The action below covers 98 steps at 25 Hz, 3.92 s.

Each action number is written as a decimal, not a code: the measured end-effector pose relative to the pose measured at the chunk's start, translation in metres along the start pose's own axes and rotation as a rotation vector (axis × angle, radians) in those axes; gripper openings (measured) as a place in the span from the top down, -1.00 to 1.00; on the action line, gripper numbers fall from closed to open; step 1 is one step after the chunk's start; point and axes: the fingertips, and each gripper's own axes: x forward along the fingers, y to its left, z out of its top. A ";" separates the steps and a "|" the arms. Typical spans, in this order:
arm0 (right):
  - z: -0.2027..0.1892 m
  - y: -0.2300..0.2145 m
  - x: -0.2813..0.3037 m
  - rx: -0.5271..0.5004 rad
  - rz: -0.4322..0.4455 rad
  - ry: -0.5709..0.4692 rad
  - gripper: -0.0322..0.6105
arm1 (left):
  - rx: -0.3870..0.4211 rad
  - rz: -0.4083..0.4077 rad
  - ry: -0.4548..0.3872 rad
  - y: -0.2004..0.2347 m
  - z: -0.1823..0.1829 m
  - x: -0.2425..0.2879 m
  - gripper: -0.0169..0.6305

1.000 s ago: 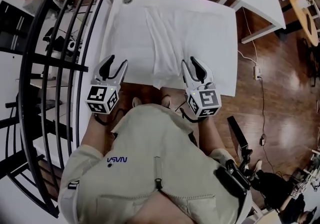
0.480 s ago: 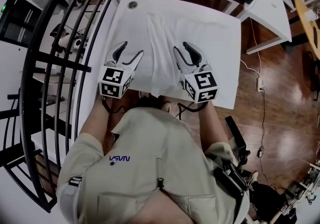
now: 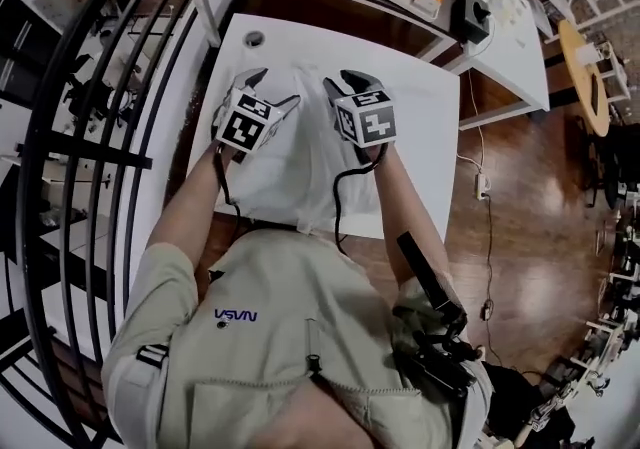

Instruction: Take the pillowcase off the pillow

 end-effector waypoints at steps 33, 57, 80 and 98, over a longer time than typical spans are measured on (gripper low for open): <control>-0.099 -0.152 -0.062 0.055 -0.566 0.224 0.88 | -0.172 0.076 -0.126 0.056 -0.027 -0.036 0.89; -0.102 0.033 -0.133 0.075 -0.222 -0.289 0.59 | -0.133 0.094 -0.205 -0.071 -0.052 -0.093 -0.01; -0.172 0.128 -0.057 0.157 -0.084 -0.008 0.38 | 0.170 0.057 0.125 -0.092 -0.163 -0.057 0.10; -0.155 0.033 -0.161 0.107 -0.510 -0.126 0.87 | 0.135 0.079 -0.163 -0.064 -0.056 -0.126 0.82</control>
